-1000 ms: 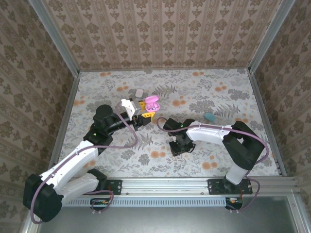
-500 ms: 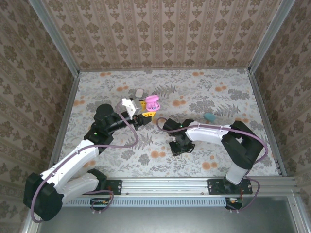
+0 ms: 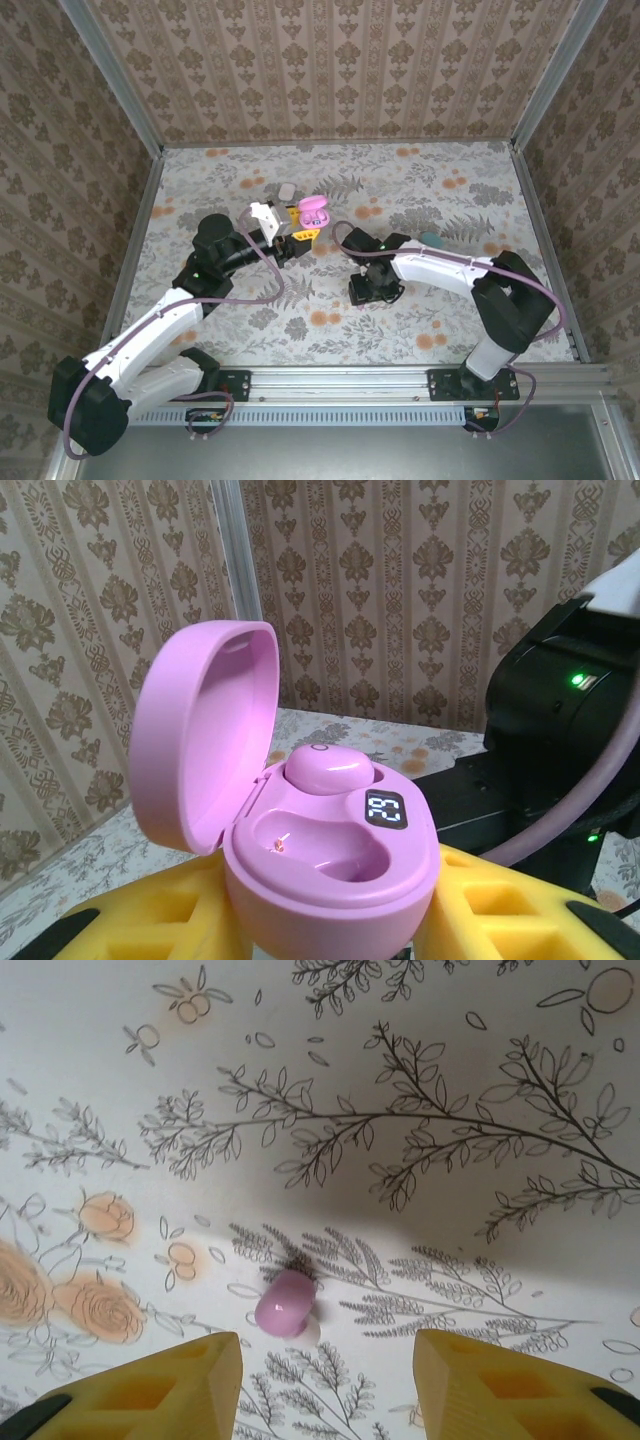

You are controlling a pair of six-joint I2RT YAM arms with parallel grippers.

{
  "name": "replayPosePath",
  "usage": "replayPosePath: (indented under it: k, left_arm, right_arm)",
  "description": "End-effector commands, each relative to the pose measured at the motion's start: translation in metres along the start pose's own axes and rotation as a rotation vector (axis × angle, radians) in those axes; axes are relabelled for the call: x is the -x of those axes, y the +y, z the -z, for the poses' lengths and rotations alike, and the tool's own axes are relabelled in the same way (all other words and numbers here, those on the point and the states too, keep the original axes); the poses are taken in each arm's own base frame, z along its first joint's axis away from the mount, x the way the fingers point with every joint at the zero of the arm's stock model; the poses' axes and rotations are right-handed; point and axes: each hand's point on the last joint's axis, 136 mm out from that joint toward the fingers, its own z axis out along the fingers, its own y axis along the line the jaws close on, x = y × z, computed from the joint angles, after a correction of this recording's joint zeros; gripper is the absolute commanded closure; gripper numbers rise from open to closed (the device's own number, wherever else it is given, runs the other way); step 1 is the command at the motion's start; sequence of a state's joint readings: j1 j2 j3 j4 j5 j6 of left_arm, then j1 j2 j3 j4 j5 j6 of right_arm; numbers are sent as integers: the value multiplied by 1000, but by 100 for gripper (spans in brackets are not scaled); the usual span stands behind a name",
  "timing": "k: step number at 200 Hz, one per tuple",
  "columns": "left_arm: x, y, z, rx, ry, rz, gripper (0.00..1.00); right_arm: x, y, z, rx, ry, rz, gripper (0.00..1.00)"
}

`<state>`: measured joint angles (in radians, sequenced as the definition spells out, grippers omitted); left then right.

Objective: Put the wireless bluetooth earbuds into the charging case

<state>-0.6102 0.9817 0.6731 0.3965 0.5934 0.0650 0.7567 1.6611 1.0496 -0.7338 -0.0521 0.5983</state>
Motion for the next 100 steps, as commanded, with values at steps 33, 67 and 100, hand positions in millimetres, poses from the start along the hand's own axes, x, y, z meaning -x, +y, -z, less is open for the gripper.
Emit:
replayPosePath:
  k: [33, 67, 100]
  left_arm:
    - [26, -1, 6, 14, -61, -69, 59]
    - [27, -2, 6, 9, -63, -66, 59]
    - [28, -1, 5, 9, -63, -68, 59]
  right_arm:
    - [3, 16, -5, 3, 29, -42, 53]
    - [5, 11, -17, -46, 50, -47, 52]
    - [8, 14, -23, -45, 60, -32, 58]
